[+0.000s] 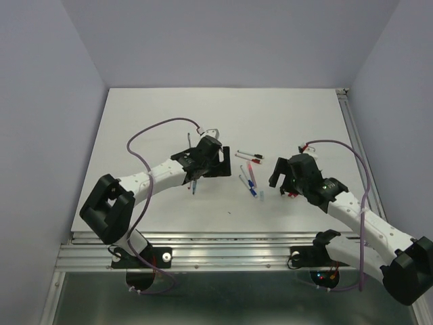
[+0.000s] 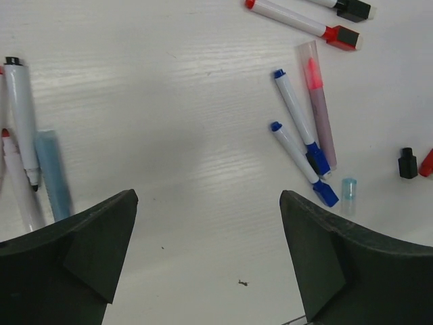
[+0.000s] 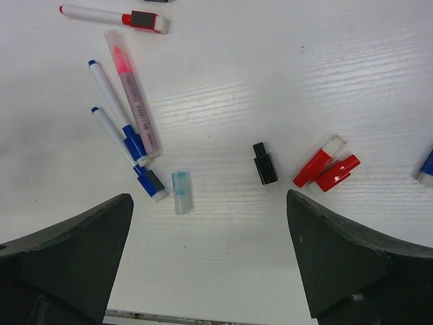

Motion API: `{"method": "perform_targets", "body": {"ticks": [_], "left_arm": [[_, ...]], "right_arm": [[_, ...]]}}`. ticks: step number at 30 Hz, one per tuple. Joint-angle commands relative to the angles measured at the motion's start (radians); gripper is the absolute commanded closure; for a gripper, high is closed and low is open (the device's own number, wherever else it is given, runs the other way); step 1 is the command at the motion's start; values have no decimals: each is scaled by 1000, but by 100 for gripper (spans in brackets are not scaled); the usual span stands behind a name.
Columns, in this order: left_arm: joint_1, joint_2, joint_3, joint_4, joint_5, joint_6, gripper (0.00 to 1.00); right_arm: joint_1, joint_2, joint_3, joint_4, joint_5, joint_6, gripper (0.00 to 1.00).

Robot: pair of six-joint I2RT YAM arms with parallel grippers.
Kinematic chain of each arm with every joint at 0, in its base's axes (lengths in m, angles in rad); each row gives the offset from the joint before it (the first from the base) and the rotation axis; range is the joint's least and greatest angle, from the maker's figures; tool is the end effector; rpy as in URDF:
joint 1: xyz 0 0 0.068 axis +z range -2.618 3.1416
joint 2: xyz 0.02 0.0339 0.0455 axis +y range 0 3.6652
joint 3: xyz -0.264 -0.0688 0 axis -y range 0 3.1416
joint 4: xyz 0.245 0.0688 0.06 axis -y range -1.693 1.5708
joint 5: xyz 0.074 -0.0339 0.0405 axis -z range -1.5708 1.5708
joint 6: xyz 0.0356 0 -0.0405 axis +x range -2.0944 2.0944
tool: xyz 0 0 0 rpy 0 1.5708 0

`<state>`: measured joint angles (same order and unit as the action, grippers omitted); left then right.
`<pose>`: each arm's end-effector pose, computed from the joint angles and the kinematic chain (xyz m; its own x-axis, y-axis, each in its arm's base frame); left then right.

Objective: Open the pen caps

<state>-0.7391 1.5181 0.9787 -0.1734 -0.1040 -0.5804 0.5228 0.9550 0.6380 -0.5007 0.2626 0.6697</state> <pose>0.2463 -0.2195 0.2312 -0.7397 -0.0637 -0.6699 0.2467 0.9005 -0.3581 0.1719 0.0884 0.2306 -0.6994 0.2888 -0.6537 0.1349 0.9516 0.2760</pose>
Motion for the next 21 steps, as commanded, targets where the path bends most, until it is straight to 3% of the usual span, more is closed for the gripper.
{"method": "perform_targets", "body": {"ticks": [1, 10, 21], "left_arm": [[-57, 63, 80, -8, 4, -71, 1], [-144, 267, 288, -146, -62, -179, 2], [-184, 405, 423, -259, -109, -220, 12]], "right_arm": [[-7, -10, -32, 68, 10, -12, 0], [-7, -15, -54, 85, 27, -18, 0], [-7, -42, -73, 120, 43, -18, 0]]}}
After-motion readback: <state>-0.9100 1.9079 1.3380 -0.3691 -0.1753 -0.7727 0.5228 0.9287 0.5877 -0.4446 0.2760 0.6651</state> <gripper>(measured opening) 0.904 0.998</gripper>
